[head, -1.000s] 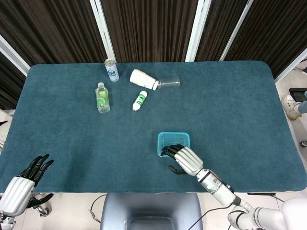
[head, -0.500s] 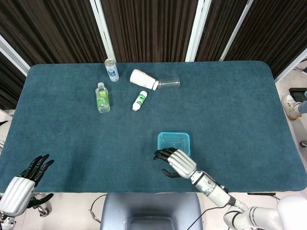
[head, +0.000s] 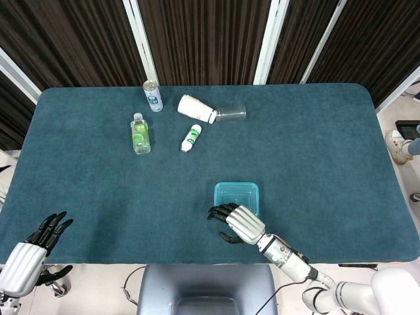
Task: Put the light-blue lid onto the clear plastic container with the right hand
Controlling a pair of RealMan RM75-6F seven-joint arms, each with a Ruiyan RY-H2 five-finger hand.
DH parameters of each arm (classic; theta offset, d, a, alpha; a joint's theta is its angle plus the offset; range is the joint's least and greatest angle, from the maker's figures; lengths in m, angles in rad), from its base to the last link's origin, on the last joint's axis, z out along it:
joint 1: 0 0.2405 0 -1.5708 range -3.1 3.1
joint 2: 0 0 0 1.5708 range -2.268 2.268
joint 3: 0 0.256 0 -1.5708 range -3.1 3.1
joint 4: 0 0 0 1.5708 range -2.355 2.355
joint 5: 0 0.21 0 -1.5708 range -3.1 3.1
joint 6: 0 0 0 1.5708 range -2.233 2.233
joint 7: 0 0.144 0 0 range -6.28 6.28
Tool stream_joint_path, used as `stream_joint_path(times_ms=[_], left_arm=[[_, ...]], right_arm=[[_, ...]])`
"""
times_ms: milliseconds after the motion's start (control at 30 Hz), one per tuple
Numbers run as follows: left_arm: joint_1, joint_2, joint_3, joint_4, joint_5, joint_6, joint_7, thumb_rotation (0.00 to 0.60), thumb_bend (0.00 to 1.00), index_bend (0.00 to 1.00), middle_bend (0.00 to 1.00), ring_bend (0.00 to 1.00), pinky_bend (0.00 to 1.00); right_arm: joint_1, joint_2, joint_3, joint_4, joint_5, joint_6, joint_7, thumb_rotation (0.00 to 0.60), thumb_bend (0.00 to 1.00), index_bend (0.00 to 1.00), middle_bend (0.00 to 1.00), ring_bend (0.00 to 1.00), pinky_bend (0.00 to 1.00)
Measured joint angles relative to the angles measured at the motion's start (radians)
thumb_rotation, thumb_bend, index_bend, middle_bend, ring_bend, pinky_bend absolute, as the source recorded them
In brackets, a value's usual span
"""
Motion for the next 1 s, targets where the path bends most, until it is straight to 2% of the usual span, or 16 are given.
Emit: stream_joint_path(times_ms=[633,833,1000], left_arm=[[0.000,0.002,0.000,-0.004,-0.001,-0.002,0.002,0.600,0.44,0.11,0.00,0.01,0.38],[0.001,0.002,0.000,-0.002,0.000,0.002,-0.002,0.600,0.44,0.11,0.00,0.01,0.38],[0.001,0.001,-0.001,-0.001,0.001,0.002,0.001,0.600,0.44,0.11,0.00,0.01,0.38]], right_arm=[[-0.012,-0.001,-0.012,0.047,0.010,0.006,0.052,0.600,0.53,0.43,0.36,0.32,0.45],[-0.020,0.012,-0.007,0.036,-0.009,0.062,0.044,0.600,0.54,0.43,0.36,0.31,0.45],[-0.044,0.044,0.004,0.013,-0.034,0.157,-0.020,0.600,0.54,0.41,0.36,0.29,0.42]])
